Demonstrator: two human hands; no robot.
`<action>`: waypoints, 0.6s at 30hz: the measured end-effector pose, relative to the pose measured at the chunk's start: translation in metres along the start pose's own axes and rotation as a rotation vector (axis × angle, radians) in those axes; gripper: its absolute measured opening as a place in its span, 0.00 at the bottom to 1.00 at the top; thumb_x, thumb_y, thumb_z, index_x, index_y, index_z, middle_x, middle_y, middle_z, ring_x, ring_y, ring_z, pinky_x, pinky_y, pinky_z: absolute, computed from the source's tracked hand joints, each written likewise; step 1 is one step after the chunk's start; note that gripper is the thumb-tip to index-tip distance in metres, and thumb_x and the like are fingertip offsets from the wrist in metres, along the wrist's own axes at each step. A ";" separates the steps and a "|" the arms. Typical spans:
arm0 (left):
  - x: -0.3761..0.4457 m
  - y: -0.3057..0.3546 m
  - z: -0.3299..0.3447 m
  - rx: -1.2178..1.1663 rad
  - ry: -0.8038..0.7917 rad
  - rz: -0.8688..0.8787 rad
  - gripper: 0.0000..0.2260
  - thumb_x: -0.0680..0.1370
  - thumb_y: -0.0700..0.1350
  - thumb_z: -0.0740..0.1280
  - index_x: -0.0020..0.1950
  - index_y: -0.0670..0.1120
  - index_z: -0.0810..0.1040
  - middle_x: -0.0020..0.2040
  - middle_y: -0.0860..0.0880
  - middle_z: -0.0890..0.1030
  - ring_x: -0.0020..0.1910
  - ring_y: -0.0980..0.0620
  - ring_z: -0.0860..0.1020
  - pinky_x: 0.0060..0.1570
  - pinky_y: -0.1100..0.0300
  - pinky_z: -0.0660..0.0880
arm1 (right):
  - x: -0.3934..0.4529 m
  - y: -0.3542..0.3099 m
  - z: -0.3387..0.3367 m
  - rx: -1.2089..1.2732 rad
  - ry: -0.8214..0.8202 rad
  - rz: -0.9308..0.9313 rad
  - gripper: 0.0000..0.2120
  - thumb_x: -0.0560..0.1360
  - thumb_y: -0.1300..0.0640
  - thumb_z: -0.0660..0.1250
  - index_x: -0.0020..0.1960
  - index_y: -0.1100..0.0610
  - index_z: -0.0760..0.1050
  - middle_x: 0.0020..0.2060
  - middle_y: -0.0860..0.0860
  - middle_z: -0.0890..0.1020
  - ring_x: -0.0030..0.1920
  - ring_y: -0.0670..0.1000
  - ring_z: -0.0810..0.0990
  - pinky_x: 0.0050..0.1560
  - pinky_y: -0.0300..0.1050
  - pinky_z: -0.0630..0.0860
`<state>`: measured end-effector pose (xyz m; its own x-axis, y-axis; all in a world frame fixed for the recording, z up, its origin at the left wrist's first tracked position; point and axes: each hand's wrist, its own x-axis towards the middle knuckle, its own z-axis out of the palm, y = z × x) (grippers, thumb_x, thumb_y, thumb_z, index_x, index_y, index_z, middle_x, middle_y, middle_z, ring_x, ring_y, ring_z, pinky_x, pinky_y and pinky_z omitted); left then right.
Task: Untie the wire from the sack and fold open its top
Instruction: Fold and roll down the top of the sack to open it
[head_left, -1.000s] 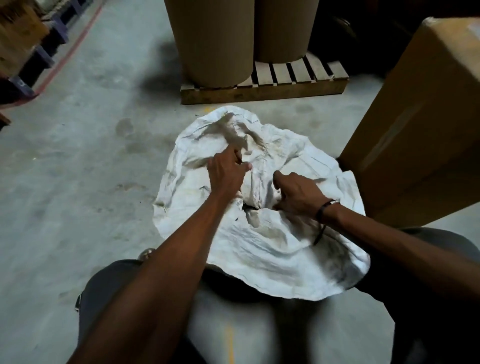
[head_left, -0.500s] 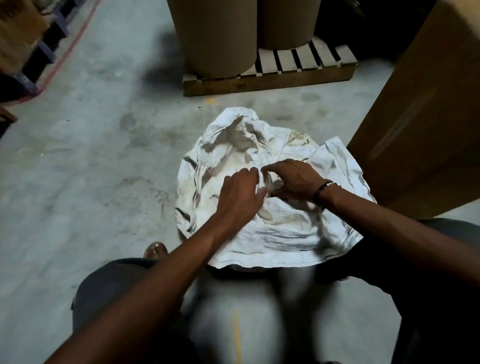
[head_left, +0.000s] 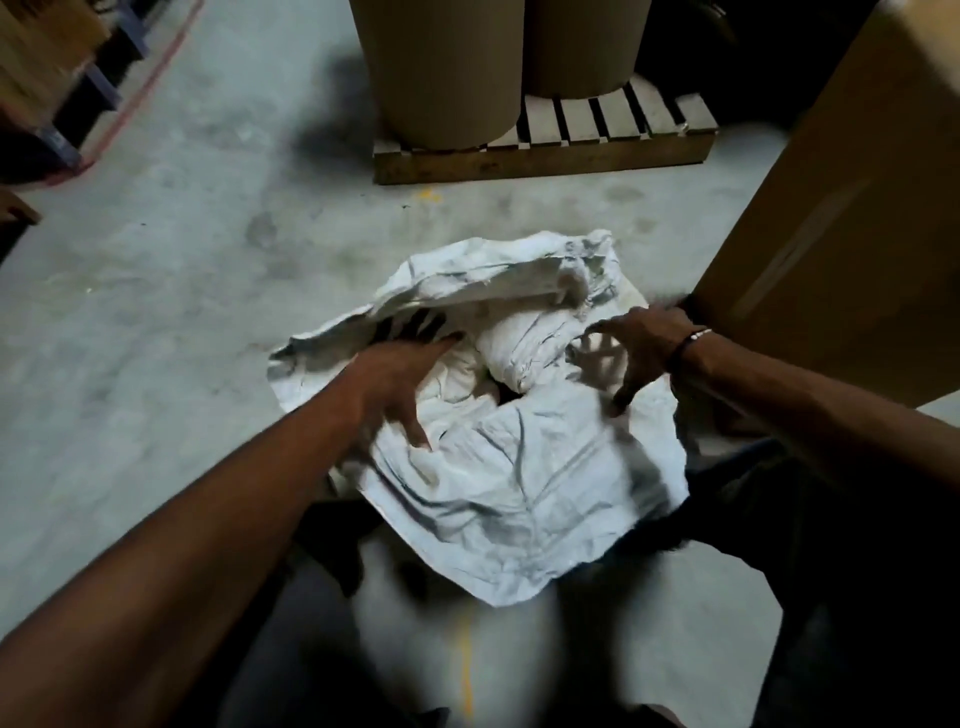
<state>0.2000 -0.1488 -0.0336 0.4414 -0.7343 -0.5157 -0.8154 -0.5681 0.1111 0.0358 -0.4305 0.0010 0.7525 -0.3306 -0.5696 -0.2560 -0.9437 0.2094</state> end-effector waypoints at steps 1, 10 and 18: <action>0.004 -0.003 -0.008 0.066 0.018 0.026 0.75 0.50 0.65 0.86 0.85 0.55 0.42 0.84 0.45 0.61 0.81 0.45 0.63 0.75 0.52 0.62 | -0.003 -0.002 -0.003 0.058 0.109 -0.023 0.44 0.63 0.36 0.81 0.74 0.45 0.71 0.70 0.54 0.77 0.70 0.62 0.76 0.67 0.57 0.75; 0.030 0.018 -0.025 0.153 0.061 0.026 0.50 0.62 0.59 0.84 0.79 0.51 0.65 0.79 0.45 0.67 0.78 0.42 0.67 0.74 0.48 0.67 | 0.028 -0.066 -0.018 -0.074 0.318 -0.590 0.22 0.82 0.47 0.64 0.75 0.44 0.71 0.72 0.45 0.74 0.71 0.56 0.71 0.64 0.52 0.72; 0.048 0.089 0.043 -0.672 0.251 -0.520 0.44 0.69 0.80 0.60 0.65 0.44 0.79 0.64 0.40 0.82 0.64 0.37 0.80 0.66 0.44 0.74 | 0.061 -0.079 -0.019 -0.291 0.341 -0.463 0.18 0.80 0.41 0.65 0.69 0.38 0.74 0.67 0.45 0.76 0.65 0.58 0.75 0.62 0.55 0.68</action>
<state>0.1326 -0.2186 -0.0847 0.8282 -0.3376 -0.4473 -0.1311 -0.8928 0.4310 0.1127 -0.3761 -0.0352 0.9083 0.1781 -0.3784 0.2810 -0.9300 0.2369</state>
